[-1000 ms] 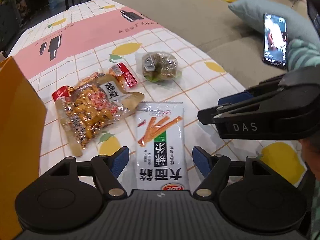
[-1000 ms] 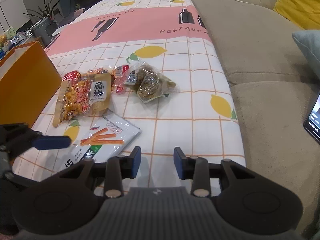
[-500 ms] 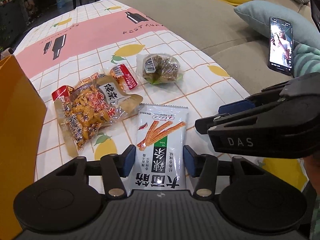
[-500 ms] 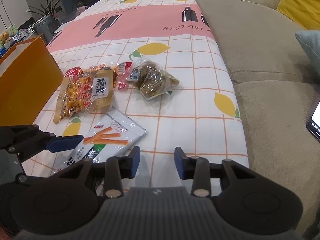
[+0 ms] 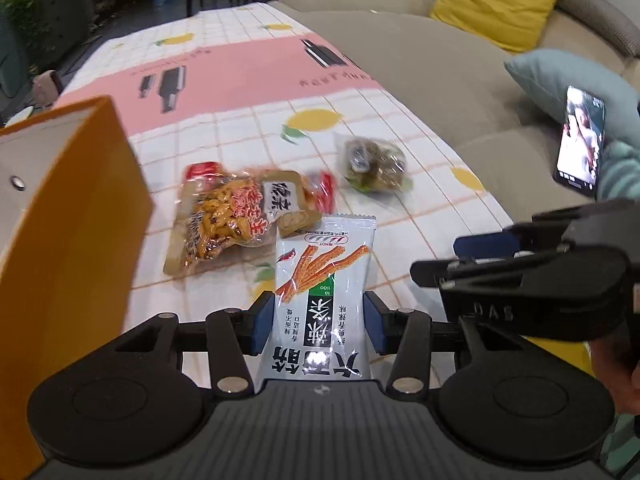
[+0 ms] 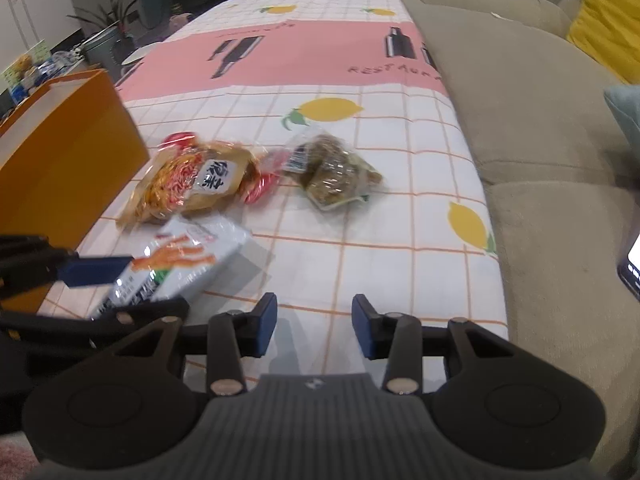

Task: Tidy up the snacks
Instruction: 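Grasp the white noodle-stick packet with the left tool and lift it, then grasp the peanut bag with the right tool while the left tool holds the noodle-stick packet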

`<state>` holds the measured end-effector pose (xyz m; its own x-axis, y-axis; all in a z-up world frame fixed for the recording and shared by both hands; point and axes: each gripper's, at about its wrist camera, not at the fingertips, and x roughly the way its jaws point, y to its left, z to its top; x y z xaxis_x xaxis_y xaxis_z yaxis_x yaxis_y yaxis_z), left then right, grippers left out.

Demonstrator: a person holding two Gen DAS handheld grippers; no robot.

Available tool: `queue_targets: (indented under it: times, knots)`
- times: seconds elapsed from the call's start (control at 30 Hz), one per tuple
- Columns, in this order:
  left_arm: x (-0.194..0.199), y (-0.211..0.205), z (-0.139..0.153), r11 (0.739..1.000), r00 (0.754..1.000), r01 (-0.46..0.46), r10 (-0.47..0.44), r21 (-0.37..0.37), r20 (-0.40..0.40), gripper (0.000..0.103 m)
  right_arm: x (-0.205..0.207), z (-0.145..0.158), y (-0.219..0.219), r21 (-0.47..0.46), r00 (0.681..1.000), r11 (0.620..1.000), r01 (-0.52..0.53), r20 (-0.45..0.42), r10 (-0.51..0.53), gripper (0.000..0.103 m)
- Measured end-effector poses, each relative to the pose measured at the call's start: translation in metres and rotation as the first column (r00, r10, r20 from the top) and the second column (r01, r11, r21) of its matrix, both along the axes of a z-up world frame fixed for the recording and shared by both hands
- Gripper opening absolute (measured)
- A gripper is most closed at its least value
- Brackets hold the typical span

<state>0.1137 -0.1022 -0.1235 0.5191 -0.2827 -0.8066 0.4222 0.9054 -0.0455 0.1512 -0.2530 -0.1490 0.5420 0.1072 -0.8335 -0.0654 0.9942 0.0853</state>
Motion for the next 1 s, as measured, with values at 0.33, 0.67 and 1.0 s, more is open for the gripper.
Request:
queue_targets:
  times: [0.33, 0.67, 1.0]
  knots:
    - [-0.002, 0.034, 0.031, 0.991, 0.994, -0.108, 0.11, -0.076, 0.023, 0.053, 0.003, 0.01, 0.018, -0.036, 0.996, 0.997, -0.073, 0.043, 0.074, 0.04]
    - [0.0, 0.063, 0.036, 0.971, 0.973, -0.229, 0.23, -0.069, 0.003, 0.053, 0.015, 0.015, 0.055, -0.079, 0.971, 0.975, -0.207, 0.101, 0.215, 0.044]
    - [0.009, 0.067, 0.033, 0.955, 0.956, -0.293, 0.294, -0.044, 0.024, 0.053, 0.033, 0.009, 0.089, -0.15, 0.921, 0.932, -0.329, 0.166, 0.352, 0.054]
